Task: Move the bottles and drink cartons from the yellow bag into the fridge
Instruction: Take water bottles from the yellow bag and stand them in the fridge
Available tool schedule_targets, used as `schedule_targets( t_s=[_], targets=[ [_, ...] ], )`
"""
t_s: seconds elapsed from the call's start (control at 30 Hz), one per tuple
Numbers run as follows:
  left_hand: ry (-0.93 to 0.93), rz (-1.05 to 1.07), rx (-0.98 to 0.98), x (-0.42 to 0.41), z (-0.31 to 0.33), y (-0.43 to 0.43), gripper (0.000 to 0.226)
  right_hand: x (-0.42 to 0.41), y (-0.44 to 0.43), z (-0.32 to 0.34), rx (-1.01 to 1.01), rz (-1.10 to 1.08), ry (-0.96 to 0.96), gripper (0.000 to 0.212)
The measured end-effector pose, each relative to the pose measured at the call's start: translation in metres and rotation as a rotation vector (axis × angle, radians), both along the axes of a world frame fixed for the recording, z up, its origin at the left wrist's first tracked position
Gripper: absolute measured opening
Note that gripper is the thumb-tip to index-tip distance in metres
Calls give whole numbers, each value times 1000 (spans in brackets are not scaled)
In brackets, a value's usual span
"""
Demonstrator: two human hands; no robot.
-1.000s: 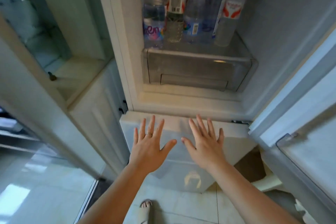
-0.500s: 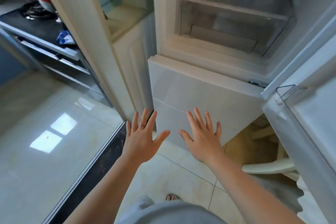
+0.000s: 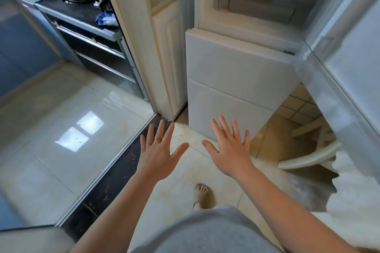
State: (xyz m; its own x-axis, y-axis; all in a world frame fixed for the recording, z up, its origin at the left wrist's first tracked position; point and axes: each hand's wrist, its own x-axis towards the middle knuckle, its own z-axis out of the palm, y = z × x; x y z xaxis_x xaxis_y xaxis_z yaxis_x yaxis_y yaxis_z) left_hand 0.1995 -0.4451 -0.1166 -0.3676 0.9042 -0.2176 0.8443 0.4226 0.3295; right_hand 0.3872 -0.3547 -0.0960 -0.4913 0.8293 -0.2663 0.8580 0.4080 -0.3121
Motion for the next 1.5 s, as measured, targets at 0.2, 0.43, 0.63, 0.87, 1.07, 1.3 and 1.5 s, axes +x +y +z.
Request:
schedule_targets(
  t_s=[0.2, 0.43, 0.63, 0.87, 1.07, 1.3, 1.5],
  targets=[
    [3, -35, -60, 45, -16, -86, 83, 49, -96, -10, -73, -72, -34, 71],
    [3, -125, -101, 109, -25, -145, 87, 121, -165, -20, -136, -163, -67, 71],
    [-52, -252, -91, 186, -28, -157, 88, 200, -195, -22, -132, -246, -107, 71],
    [-96, -356, -78, 321, -32, -157, 90, 332, -216, -24, -113, -360, -102, 69],
    [-122, -401, -80, 469, -40, -162, 88, 485, -235, -30, -132, -431, -68, 69],
    [-143, -446, -71, 611, -34, -153, 88, 642, -251, -21, -141, -517, -50, 68],
    [-160, -541, -62, 695, -20, -126, 84, 729, -246, -19, -155, -629, 3, 68]
  ],
)
